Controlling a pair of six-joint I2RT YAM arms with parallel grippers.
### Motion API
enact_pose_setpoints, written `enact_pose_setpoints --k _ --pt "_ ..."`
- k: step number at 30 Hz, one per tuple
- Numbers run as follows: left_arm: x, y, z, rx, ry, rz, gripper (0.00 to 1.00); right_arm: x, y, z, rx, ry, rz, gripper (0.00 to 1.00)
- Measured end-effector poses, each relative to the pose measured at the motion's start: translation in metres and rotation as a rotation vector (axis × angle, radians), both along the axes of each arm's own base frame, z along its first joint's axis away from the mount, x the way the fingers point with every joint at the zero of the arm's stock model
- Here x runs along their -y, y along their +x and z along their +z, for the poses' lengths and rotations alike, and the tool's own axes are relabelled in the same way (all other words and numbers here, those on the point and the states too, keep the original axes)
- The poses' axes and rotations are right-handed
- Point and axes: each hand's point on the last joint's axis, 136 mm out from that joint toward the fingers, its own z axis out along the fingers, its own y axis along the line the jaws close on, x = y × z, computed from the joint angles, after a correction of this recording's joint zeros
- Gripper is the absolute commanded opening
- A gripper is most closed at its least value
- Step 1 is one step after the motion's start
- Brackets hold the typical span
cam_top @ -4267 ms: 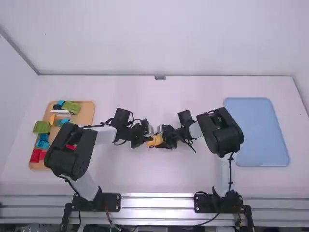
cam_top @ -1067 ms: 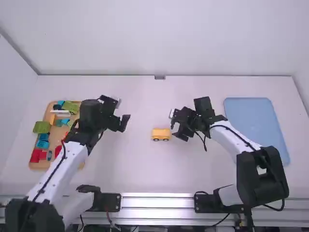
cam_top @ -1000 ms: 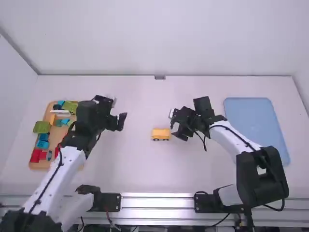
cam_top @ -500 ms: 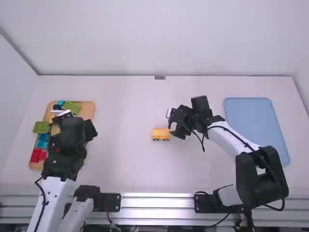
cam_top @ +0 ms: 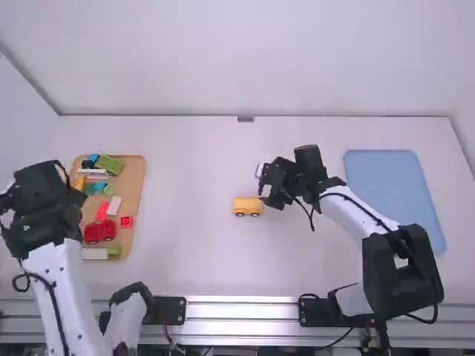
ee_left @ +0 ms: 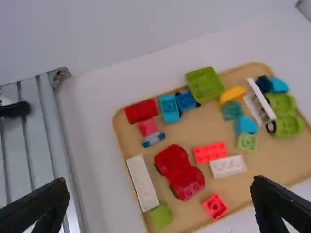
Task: Assemble lego blocks to make yellow taxi
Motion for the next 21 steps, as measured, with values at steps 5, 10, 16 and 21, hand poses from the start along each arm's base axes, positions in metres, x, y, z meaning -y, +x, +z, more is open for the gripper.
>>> enact_pose_setpoints --k 5,10,16,21 --pt "-0.038 0.005 0.0 -0.048 -0.134 0.009 0.99 -0.001 0.003 0.003 0.02 0.006 0.001 0.98" --pt "-0.084 0.018 0.001 -0.058 -0.274 -0.034 0.99 -0.002 0.006 0.005 0.034 0.01 0.001 0.98" --pt "-0.12 0.045 -0.006 -0.095 -0.379 -0.107 0.99 0.003 0.009 0.006 0.039 0.011 -0.014 0.98" --pt "-0.141 0.086 -0.005 -0.118 -0.385 -0.256 0.99 0.011 0.014 0.006 0.023 0.025 -0.058 0.98"
